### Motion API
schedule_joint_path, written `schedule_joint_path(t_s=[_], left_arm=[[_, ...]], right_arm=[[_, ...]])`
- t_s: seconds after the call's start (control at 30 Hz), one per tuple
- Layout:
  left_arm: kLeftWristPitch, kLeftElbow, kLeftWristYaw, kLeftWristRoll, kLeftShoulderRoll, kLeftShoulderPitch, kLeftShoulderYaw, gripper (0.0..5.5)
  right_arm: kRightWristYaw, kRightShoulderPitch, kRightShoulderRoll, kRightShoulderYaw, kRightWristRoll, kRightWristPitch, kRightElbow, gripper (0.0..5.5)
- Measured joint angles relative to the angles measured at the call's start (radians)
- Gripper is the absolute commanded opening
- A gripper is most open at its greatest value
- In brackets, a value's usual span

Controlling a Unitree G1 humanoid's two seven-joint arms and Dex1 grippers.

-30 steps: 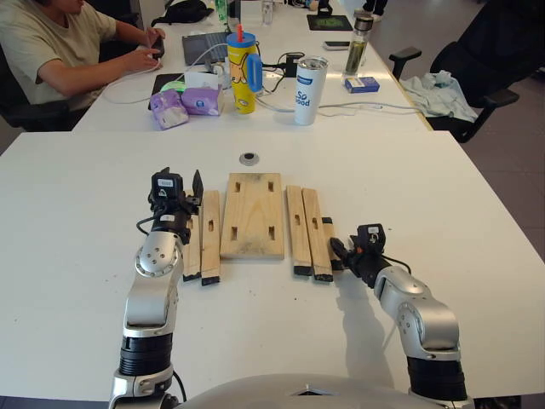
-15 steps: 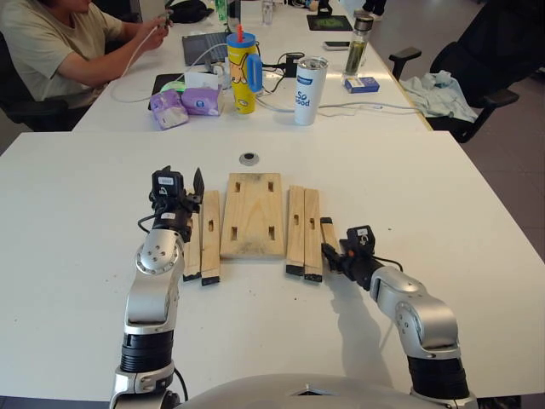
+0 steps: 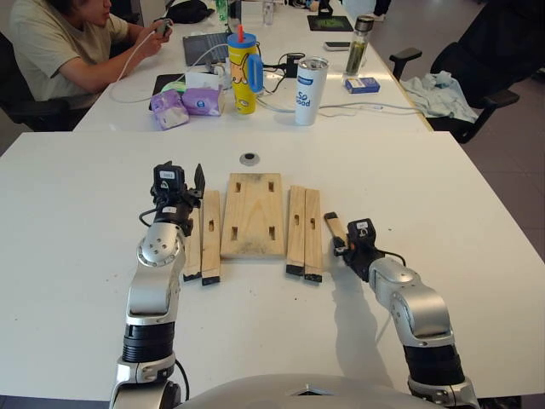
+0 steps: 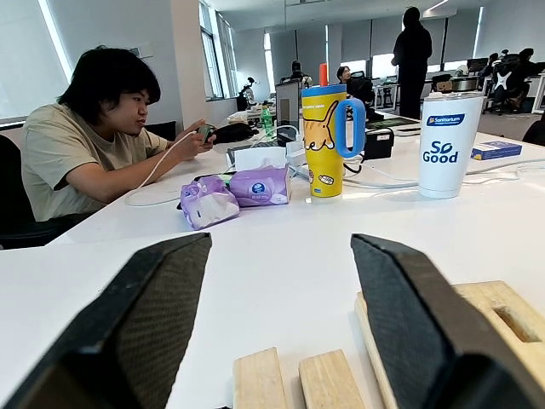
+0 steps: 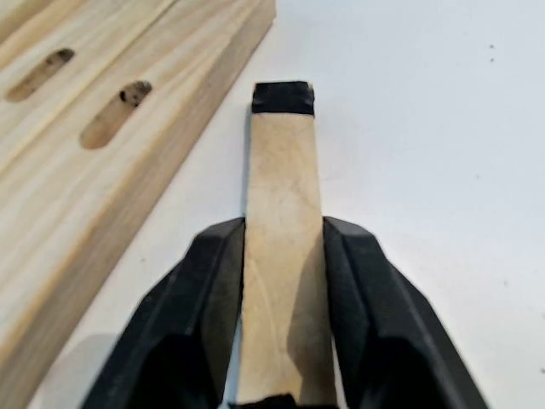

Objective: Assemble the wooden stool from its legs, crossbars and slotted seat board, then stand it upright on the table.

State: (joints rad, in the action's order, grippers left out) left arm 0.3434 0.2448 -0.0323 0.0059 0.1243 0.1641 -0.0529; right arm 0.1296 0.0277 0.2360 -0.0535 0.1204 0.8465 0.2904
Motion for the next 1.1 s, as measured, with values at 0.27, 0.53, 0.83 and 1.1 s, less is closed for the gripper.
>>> schedule_joint_path(t_s=[0.27,0.53,0.83,1.1], left_arm=[[0.175,-0.019,-0.137,-0.332,-0.025,0.131,-0.123,3.04],[0.468,0.03,-0.224,-0.727,-0.059,0.238,-0.158,3.04],[0.578,0.022,-0.193,-0.914,-0.088,0.281,-0.171,3.04],[0.62,0.018,-0.173,-1.029,-0.087,0.284,-0.176,1.79]], right_arm=[[0.075,0.082,-0.09,0.086,0.097,-0.346,0.036,1.31],[0.269,0.091,-0.07,0.004,0.166,-0.49,0.055,1.31],[0.345,0.077,-0.045,-0.081,0.141,-0.597,0.062,1.31],[0.355,0.069,-0.032,-0.113,0.124,-0.649,0.07,1.31]])
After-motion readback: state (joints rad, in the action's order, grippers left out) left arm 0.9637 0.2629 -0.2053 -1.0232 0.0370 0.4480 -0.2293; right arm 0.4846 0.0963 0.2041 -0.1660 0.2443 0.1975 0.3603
